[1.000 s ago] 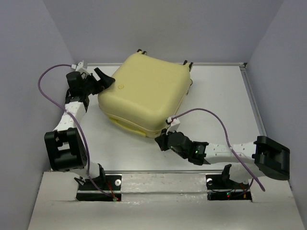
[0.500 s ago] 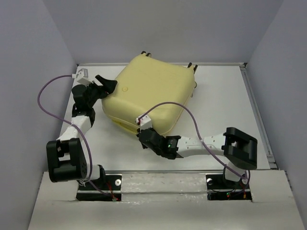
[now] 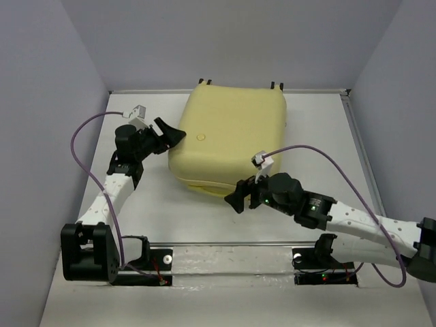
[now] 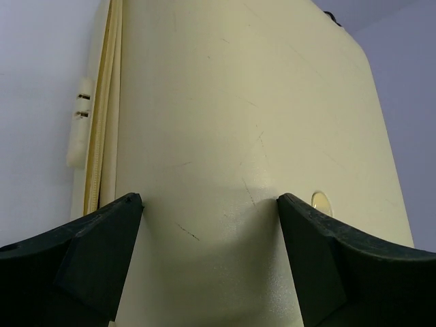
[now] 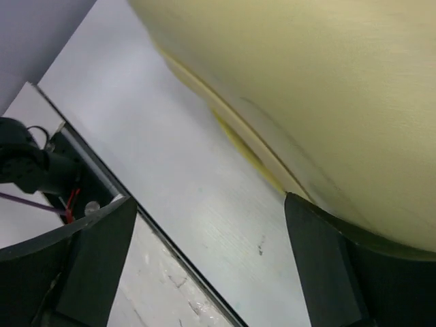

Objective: Pack the luggage

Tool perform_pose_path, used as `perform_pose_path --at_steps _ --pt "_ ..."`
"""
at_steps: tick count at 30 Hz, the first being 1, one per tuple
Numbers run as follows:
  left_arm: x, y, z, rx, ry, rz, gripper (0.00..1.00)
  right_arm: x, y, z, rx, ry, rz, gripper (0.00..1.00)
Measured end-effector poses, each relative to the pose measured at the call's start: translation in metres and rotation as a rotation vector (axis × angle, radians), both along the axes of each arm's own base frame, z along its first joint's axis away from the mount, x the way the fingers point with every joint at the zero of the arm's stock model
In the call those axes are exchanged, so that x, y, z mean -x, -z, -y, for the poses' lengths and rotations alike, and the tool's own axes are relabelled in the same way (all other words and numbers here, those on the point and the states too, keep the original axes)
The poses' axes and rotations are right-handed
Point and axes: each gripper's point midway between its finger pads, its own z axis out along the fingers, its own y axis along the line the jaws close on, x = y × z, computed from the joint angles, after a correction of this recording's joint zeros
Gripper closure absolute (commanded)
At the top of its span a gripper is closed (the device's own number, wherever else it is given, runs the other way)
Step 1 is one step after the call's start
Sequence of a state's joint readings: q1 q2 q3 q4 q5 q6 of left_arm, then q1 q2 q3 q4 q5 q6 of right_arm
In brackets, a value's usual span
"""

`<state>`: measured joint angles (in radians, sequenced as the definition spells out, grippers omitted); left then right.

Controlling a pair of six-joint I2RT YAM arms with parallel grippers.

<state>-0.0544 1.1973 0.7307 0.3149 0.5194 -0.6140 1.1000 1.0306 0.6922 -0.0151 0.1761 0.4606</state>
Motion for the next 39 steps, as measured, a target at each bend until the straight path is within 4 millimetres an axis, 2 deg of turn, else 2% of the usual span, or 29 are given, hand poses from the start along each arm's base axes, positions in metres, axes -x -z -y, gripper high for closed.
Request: perform_pose_path --at_steps 2,5,6,8,10,11,12,13,15,16,17,18,20,21,23,25,28,31,35,36,39 --pt "0.006 0.0 0.003 -0.006 0.009 -0.011 0.08 -0.006 -0.008 0.026 0.001 0.066 -0.01 0.0" --pt "0.012 0.001 0.01 -0.009 0.028 -0.02 0.07 -0.02 -0.035 0.063 -0.058 0.166 -0.002 0.0" --pt "0.014 0.002 0.014 -0.009 0.038 -0.021 0.07 -0.035 -0.055 0.079 -0.081 0.241 0.03 0.0" --pt "0.017 0.002 0.021 -0.011 0.057 -0.023 0.06 -0.065 -0.071 0.105 -0.094 0.374 0.066 0.0" --pt "0.019 0.002 0.024 -0.015 0.062 -0.024 0.06 -0.118 -0.09 0.151 -0.095 0.572 0.092 0.0" --pt "0.02 0.001 0.024 -0.02 0.06 -0.022 0.06 -0.142 -0.092 0.174 -0.097 0.659 0.095 0.0" --pt "0.021 0.001 0.024 -0.025 0.056 -0.02 0.06 -0.158 -0.09 0.189 -0.097 0.708 0.092 0.0" --pt "0.022 0.001 0.025 -0.03 0.052 -0.019 0.06 -0.177 -0.078 0.208 -0.087 0.763 0.062 0.0" --pt "0.024 0.001 0.026 -0.038 0.048 -0.012 0.06 -0.199 -0.045 0.229 -0.049 0.81 -0.024 0.0" --pt "0.025 0.0 0.026 -0.042 0.045 -0.008 0.06 -0.207 -0.027 0.232 -0.031 0.811 -0.077 0.0" --pt "0.026 0.001 0.027 -0.048 0.04 -0.005 0.06 -0.214 -0.023 0.233 -0.028 0.814 -0.088 0.0" --pt "0.027 0.0 0.028 -0.051 0.037 0.002 0.06 -0.23 -0.022 0.235 -0.032 0.807 -0.098 0.0" --pt "0.029 0.0 0.029 -0.059 0.027 0.012 0.06 -0.25 -0.03 0.225 -0.064 0.744 -0.088 0.0" --pt "0.03 0.0 0.032 -0.062 0.025 0.019 0.06 -0.261 -0.037 0.212 -0.096 0.668 -0.077 0.02" --pt "0.033 0.0 0.036 -0.064 0.017 0.034 0.06 -0.268 -0.042 0.182 -0.133 0.518 -0.076 0.03" --pt "0.039 0.002 0.044 -0.066 0.004 0.046 0.06 -0.279 -0.042 0.168 -0.133 0.424 -0.063 0.04" --pt "0.05 0.001 0.057 -0.067 -0.002 0.063 0.06 -0.303 -0.043 0.166 -0.136 0.357 -0.035 0.05" --pt "0.072 -0.001 0.078 -0.063 0.046 0.057 0.06 -0.324 -0.044 0.164 -0.145 0.316 0.002 0.04" --pt "0.096 0.0 0.094 -0.06 0.115 0.029 0.05 -0.334 -0.047 0.159 -0.152 0.283 0.025 0.01" --pt "0.101 -0.001 0.097 -0.061 0.131 0.023 0.02 -0.335 -0.047 0.157 -0.154 0.272 0.023 0.0" --pt "0.109 -0.015 0.101 -0.105 0.162 -0.007 0.01 -0.335 -0.048 0.153 -0.153 0.256 0.016 0.0"
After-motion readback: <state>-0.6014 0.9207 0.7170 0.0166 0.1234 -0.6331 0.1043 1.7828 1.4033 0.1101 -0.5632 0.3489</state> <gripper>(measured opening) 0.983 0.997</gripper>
